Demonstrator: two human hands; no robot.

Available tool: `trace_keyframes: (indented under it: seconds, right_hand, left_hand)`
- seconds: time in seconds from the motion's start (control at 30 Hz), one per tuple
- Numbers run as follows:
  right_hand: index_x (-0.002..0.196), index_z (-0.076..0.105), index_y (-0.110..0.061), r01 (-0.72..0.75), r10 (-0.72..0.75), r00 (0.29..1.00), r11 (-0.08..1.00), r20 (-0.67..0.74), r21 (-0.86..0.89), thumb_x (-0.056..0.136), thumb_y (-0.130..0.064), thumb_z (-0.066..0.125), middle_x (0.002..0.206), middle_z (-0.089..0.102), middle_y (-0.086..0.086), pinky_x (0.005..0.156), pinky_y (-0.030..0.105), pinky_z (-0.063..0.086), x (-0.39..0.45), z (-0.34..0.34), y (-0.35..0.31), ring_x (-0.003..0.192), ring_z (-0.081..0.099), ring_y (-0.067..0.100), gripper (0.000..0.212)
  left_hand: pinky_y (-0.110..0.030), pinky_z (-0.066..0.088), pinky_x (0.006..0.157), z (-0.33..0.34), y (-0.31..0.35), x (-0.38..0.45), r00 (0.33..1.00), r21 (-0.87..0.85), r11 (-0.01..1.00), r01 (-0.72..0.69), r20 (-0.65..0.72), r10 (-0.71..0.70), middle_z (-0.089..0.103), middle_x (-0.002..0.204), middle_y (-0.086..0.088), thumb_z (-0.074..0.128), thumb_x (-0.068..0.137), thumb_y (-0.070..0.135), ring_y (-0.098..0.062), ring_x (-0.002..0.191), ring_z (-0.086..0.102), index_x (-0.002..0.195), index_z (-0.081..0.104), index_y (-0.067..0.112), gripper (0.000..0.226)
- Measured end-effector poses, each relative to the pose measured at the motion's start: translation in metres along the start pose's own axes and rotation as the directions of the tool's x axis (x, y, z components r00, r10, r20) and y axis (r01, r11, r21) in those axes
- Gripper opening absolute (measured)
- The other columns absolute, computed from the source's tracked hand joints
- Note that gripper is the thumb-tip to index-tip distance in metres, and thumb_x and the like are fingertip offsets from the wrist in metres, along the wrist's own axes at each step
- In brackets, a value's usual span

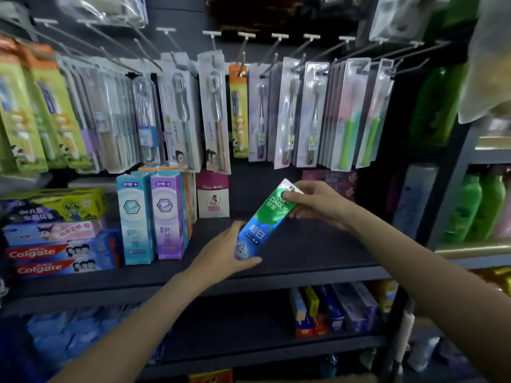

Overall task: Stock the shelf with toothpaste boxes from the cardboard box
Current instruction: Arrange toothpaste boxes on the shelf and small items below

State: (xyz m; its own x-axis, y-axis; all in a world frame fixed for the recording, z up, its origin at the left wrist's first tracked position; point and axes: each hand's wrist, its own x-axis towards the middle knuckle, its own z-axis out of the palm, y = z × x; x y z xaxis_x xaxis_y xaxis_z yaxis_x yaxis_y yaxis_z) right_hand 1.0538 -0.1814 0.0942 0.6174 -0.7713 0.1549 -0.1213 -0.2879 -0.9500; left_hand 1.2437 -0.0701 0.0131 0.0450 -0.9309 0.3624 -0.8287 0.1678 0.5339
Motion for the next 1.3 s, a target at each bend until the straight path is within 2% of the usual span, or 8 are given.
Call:
trace_keyframes:
  seconds: [0.13,0.27,0.37,0.5,0.6,0.77,0.93,1.3]
  right_hand:
    - [0.094,0.059,-0.012,0.044,-0.046,0.996,0.999,-0.07,-0.029,0.084,-0.008,0.065,0.077,0.065,0.003,0.055,0.021,0.045,0.026,-0.022,-0.009,0.06,0.054,0.015,0.013]
    - [0.113,0.051,-0.005,0.036,-0.025,0.947,0.999,-0.322,0.028,0.082,-0.007,0.068,0.098,0.062,0.011,0.055,0.024,0.048,0.052,-0.032,0.014,0.059,0.055,0.013,0.035]
    - [0.096,0.05,-0.009,-0.142,0.062,0.927,0.971,-0.369,-0.194,0.082,-0.019,0.071,0.094,0.065,0.012,0.046,0.022,0.049,0.072,-0.031,0.062,0.049,0.058,0.01,0.027]
    - [0.104,0.057,-0.001,-0.241,0.051,0.891,0.896,-0.451,-0.373,0.077,-0.043,0.071,0.101,0.065,0.017,0.059,0.025,0.052,0.111,-0.026,0.119,0.08,0.064,0.027,0.052]
    - [0.117,0.048,0.0,-0.282,0.01,0.841,0.862,-0.541,-0.422,0.08,-0.037,0.07,0.114,0.058,0.017,0.083,0.036,0.051,0.144,-0.025,0.133,0.102,0.058,0.031,0.057]
    - [0.12,0.043,-0.001,-0.272,-0.047,0.81,0.853,-0.584,-0.445,0.083,-0.026,0.069,0.12,0.051,0.017,0.085,0.036,0.048,0.194,-0.025,0.143,0.104,0.057,0.031,0.051]
    - [0.121,0.041,0.0,-0.287,-0.065,0.748,0.866,-0.661,-0.409,0.088,-0.025,0.063,0.128,0.043,0.018,0.084,0.034,0.042,0.218,-0.023,0.153,0.107,0.054,0.033,0.047]
    - [0.127,0.042,-0.002,-0.239,-0.055,0.792,0.889,-0.608,-0.392,0.091,-0.001,0.048,0.131,0.035,0.017,0.093,0.026,0.04,0.208,-0.014,0.182,0.11,0.05,0.03,0.037]
  left_hand:
    - [-0.012,0.043,0.081,0.018,-0.001,0.047,0.995,-0.204,0.979,0.028,0.102,-0.007,0.059,0.11,0.009,0.066,0.084,0.025,-0.004,0.098,0.056,0.116,0.052,0.019,0.035]
    - [-0.021,0.045,0.086,0.053,-0.001,0.1,0.988,-0.326,0.934,0.148,0.096,-0.123,0.062,0.106,0.003,0.066,0.084,0.018,-0.01,0.099,0.058,0.113,0.055,0.012,0.032]
    - [-0.023,0.047,0.084,0.08,-0.01,0.139,0.978,-0.311,0.927,0.207,0.065,-0.196,0.066,0.106,-0.004,0.068,0.083,0.016,-0.013,0.095,0.06,0.108,0.058,0.009,0.028]
    - [-0.019,0.043,0.069,0.114,-0.027,0.183,0.967,-0.182,0.95,0.254,0.071,-0.245,0.058,0.086,0.004,0.067,0.084,0.02,-0.011,0.082,0.055,0.09,0.053,0.018,0.016]
    - [-0.023,0.046,0.073,0.132,-0.04,0.211,0.965,-0.179,0.949,0.261,0.036,-0.259,0.06,0.09,0.001,0.063,0.086,0.016,-0.015,0.087,0.058,0.1,0.058,0.01,0.016]
    - [-0.012,0.047,0.068,0.145,-0.055,0.249,0.962,-0.22,0.941,0.255,-0.037,-0.269,0.059,0.09,-0.004,0.045,0.095,0.011,-0.011,0.077,0.055,0.096,0.056,0.009,0.011]
    - [-0.024,0.034,0.104,0.145,-0.068,0.271,0.966,-0.269,0.928,0.259,0.086,-0.245,0.045,0.14,-0.005,0.048,0.091,0.003,-0.02,0.126,0.045,0.145,0.029,0.017,0.058]
    - [-0.014,0.026,0.095,0.156,-0.078,0.275,0.963,-0.294,0.923,0.246,0.186,-0.197,0.029,0.151,0.0,0.044,0.089,-0.008,-0.015,0.137,0.03,0.148,0.015,0.026,0.074]
